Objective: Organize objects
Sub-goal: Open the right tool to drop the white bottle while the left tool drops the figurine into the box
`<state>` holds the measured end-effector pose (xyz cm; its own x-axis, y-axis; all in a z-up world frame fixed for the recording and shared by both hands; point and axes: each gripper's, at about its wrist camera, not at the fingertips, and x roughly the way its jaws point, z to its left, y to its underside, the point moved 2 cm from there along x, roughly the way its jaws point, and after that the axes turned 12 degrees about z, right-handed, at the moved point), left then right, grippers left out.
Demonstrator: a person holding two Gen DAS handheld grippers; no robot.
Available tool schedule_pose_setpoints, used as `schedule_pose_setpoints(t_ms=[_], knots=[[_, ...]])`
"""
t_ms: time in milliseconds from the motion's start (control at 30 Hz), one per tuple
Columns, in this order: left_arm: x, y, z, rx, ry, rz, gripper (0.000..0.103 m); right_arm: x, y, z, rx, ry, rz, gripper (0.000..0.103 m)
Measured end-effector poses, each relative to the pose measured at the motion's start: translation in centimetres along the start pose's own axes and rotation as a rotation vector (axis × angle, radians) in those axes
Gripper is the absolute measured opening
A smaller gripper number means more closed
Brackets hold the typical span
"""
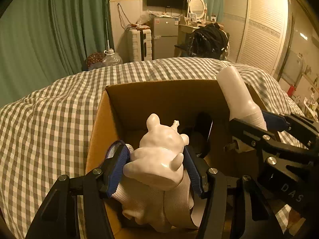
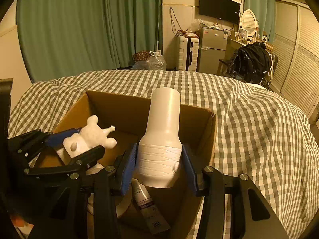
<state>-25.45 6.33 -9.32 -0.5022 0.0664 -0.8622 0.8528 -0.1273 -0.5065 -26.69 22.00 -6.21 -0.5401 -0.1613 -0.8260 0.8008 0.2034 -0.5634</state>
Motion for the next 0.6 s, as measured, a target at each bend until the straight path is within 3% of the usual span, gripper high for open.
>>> schedule_pose_setpoints(t_ms=[133,200,267,300,467,600], knots=[[-0.2,-0.2,-0.1,0.013,-0.001,-0.001,0.064,-0.4,0.1,-0.1,0.014,-0.005,-0.013,0.045],[-1.0,0.0,-0.1,0.015,0.008,-0.016,0.082,-1.0,0.2,-0.2,0.027,-0.012,-0.034,0.045],[-2.1,0.5,-0.1,0.012,0.011,-0.042,0.091,-2.1,0.3,-0.1,0.038,-0.016,-0.064,0.060],[-2.7,0.6,0.0,0.009,0.002,-0.056,0.094,-2.9,0.3,-0.2,0.047,-0.015,-0.089,0.063],[-5.4,2.1,0.4,-0.009,-0.023,-0.087,0.096,-5.6,1.1,-0.1,0.072,-0.025,-0.149,0.064],[-7.2,3.9,1.2,-0.080,-0.022,-0.064,0.096,-7.8,2.3,0.4,0.056,-0.012,-0.168,0.065]])
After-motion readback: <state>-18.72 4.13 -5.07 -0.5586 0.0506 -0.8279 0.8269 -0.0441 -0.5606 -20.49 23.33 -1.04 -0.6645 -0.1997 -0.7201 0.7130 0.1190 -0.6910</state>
